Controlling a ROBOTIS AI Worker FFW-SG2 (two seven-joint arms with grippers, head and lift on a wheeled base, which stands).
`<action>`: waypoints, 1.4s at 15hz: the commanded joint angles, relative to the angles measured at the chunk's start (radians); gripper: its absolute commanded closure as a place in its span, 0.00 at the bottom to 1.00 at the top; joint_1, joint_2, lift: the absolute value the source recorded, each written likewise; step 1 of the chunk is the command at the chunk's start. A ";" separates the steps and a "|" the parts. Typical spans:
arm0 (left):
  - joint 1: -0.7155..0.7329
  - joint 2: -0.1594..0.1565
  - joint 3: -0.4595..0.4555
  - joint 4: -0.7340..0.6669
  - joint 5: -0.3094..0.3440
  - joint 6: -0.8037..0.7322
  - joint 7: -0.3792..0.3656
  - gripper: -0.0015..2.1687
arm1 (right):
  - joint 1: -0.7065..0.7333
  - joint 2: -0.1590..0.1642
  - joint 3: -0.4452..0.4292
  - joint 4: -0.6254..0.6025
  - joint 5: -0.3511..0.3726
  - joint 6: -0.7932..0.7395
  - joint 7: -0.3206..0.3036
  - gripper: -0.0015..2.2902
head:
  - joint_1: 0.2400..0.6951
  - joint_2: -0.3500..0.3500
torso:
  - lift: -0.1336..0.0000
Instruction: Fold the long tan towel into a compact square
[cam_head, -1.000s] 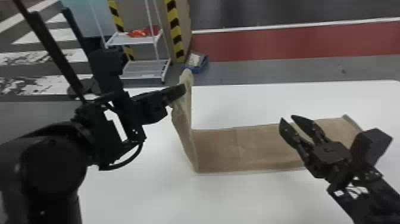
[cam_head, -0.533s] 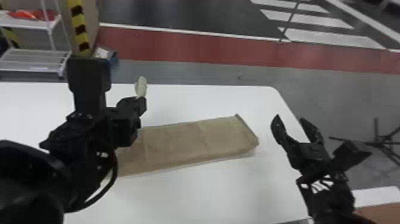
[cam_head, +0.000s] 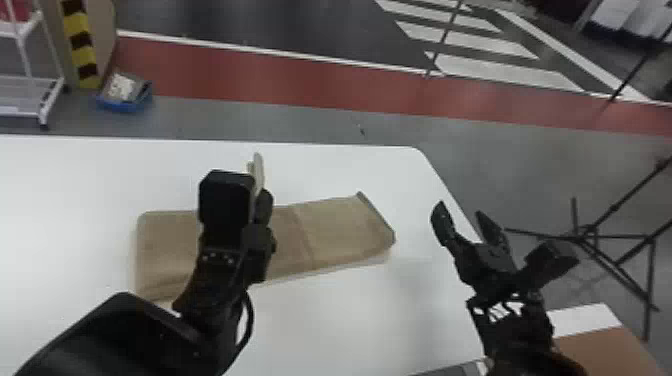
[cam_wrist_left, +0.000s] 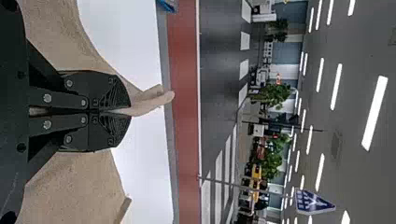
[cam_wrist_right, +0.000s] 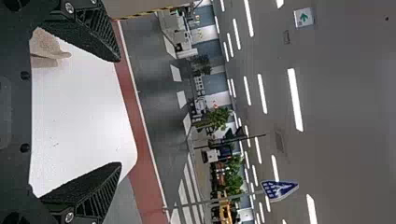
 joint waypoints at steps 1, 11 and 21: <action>-0.004 -0.004 -0.013 0.058 0.026 -0.067 -0.013 0.04 | -0.001 -0.005 0.014 0.008 0.002 0.004 0.000 0.04 | 1.00 0.00 | 0.08; 0.117 0.018 0.177 0.036 0.063 -0.343 -0.069 0.02 | -0.024 0.003 0.238 -0.013 0.054 0.118 -0.028 0.10 | 1.00 0.00 | 0.08; 0.222 0.103 0.333 0.035 0.002 -0.435 -0.146 0.02 | -0.084 0.027 0.471 0.010 0.289 0.378 -0.117 0.23 | 1.00 0.45 | 0.08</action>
